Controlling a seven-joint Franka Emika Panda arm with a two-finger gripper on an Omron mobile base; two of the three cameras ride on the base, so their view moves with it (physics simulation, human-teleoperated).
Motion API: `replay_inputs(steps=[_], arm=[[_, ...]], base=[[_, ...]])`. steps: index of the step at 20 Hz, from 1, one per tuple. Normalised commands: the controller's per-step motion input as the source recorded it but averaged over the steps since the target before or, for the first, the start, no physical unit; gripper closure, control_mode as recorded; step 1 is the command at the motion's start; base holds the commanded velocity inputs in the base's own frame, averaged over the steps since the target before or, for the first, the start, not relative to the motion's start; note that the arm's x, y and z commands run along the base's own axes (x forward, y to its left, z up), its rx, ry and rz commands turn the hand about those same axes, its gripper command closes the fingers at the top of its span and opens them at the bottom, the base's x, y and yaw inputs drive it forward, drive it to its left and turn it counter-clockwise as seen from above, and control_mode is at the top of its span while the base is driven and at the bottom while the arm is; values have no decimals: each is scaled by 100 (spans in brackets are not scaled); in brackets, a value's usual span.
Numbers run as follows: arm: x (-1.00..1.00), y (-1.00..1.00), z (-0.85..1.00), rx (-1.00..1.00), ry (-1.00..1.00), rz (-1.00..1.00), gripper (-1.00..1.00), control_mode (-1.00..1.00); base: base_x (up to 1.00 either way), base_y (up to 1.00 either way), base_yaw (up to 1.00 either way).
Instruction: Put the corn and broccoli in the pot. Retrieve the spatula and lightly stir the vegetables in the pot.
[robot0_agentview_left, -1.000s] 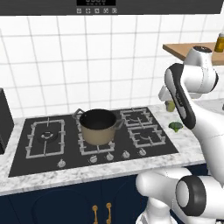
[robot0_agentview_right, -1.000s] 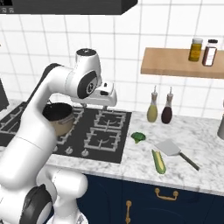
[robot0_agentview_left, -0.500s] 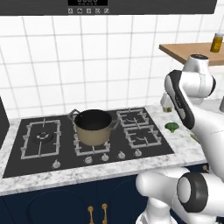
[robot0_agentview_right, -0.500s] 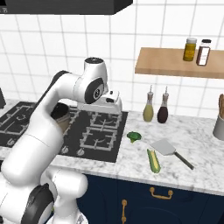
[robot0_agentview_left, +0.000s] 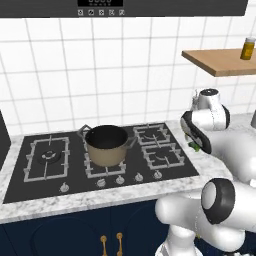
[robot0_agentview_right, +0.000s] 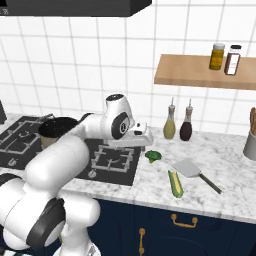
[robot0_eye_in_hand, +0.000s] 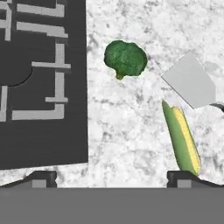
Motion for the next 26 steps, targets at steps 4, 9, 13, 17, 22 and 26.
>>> replay_inputs(steps=[4,9,13,17,22,26], arm=[[72,-10,-70,-33,9,10,-100,-100],[53,-29,-41,-14,14,14,-100,-100],[46,-26,-2,-3,10,9,-100,-100],[42,-14,-36,-5,12,5,-100,-100],[34,-15,-31,-5,4,7,-100,-100],[28,-25,-24,-1,0,8,-100,-100]], base=[[0,0,0],[0,0,0],[0,0,0],[0,0,0],[0,0,0],[0,0,0]])
